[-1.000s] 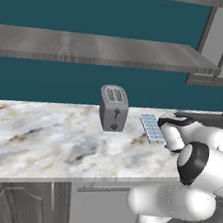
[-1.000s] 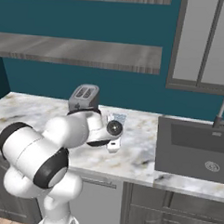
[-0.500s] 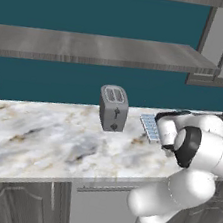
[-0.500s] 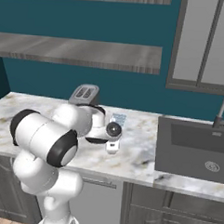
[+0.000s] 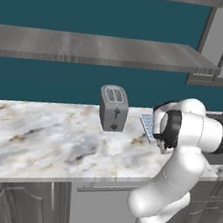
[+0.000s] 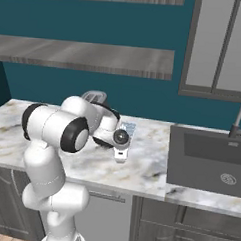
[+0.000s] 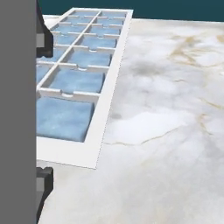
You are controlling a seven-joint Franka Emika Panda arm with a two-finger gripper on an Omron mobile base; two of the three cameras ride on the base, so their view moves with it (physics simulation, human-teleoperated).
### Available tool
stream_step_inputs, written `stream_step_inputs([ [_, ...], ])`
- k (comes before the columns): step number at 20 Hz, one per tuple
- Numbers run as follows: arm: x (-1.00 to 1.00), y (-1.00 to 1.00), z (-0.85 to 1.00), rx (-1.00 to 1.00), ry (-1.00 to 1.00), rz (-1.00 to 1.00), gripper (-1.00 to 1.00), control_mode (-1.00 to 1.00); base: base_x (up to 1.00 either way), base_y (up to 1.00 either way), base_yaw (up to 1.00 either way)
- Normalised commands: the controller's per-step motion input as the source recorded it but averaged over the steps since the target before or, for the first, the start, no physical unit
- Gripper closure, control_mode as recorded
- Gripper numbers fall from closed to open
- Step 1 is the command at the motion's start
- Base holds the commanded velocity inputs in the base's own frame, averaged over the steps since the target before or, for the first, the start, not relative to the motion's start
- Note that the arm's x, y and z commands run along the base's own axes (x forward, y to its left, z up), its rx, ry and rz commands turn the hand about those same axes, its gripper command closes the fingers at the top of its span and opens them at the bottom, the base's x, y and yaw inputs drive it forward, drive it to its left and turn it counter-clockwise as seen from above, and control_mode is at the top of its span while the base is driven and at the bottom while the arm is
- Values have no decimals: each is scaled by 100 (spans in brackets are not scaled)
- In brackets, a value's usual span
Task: The ice cube tray has been filled with water. Take the tray and place it in the freezer to make ice. Close the freezer door after placing the tray.
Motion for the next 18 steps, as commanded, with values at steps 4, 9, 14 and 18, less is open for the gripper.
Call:
stream_step_inputs([
  [4, 38, 6, -55, 2, 0, 0, 100, -100, 0, 0, 0],
  [9, 39, 1, -60, 5, -2, 0, 100, -100, 0, 0, 0],
  [14, 28, 0, -49, 10, -4, 0, 100, -100, 0, 0, 0],
  [18, -11, -5, -1, 23, -12, 0, 100, -100, 0, 0, 0],
])
